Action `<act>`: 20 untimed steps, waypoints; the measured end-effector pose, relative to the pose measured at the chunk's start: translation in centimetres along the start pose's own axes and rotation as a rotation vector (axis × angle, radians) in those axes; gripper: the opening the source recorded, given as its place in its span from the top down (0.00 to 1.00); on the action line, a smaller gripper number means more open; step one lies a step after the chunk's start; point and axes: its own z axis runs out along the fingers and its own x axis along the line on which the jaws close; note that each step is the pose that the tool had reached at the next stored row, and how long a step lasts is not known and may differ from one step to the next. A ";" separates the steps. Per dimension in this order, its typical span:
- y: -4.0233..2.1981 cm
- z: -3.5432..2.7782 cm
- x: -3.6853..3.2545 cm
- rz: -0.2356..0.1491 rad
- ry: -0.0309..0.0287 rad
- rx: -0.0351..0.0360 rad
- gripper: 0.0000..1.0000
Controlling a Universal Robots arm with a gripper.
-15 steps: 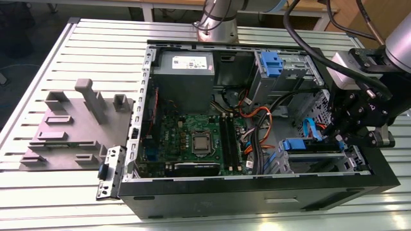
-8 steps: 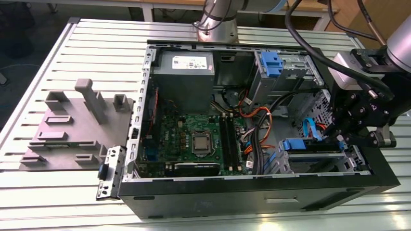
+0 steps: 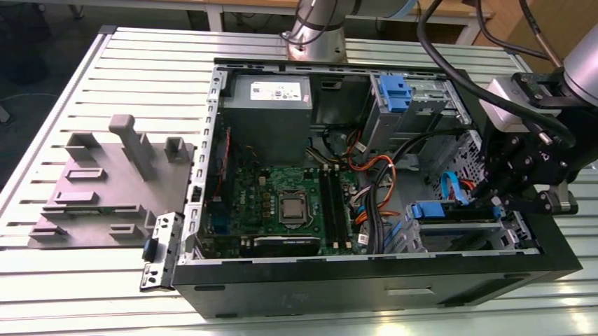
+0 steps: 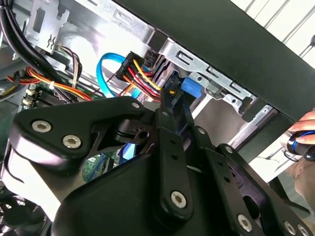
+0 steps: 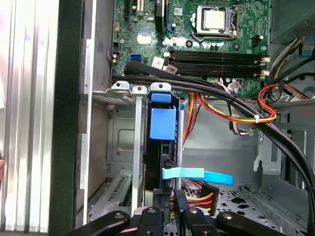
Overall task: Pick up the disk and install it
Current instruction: 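Insert the second disk wire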
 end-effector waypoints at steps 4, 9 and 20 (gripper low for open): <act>-0.01 0.10 -0.10 -0.008 0.0000 -0.0001 0.76; -0.01 0.15 -0.13 -0.010 0.0005 -0.0001 0.76; -0.01 0.16 -0.13 -0.010 -0.0002 -0.0001 0.83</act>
